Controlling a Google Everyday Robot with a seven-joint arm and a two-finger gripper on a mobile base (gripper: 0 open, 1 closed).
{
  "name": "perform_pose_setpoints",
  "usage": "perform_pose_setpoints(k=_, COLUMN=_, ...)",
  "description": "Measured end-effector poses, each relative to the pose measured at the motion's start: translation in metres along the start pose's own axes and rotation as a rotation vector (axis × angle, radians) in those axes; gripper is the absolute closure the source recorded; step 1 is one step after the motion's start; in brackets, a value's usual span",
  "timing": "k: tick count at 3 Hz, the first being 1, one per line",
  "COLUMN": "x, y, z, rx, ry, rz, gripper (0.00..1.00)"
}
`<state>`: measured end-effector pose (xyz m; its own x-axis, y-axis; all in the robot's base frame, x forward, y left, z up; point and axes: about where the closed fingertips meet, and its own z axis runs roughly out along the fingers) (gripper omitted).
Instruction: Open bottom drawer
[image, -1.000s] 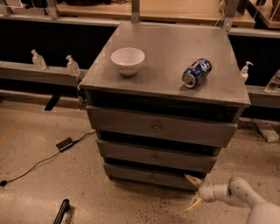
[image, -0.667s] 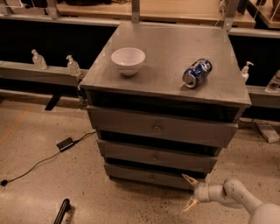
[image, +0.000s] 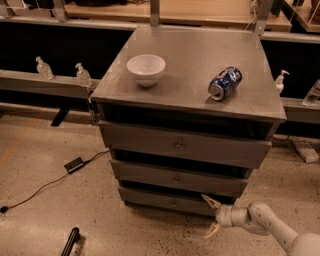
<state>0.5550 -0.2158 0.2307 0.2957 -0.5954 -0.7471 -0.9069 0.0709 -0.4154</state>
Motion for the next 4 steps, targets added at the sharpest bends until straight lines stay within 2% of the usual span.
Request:
perform_pose_setpoints(k=1, x=0.013, y=-0.016, z=0.009, rx=0.020, ry=0.044, rz=-0.045, gripper=0.00)
perform_pose_setpoints(k=2, x=0.038, y=-0.028, z=0.016, rx=0.048, ry=0.106, rz=-0.042, gripper=0.00)
perform_pose_setpoints(k=3, x=0.070, y=-0.033, z=0.026, rx=0.097, ry=0.188, rz=-0.006, gripper=0.00)
perform_pose_setpoints(k=4, x=0.089, y=-0.033, z=0.030, rx=0.164, ry=0.237, rz=0.023, gripper=0.00)
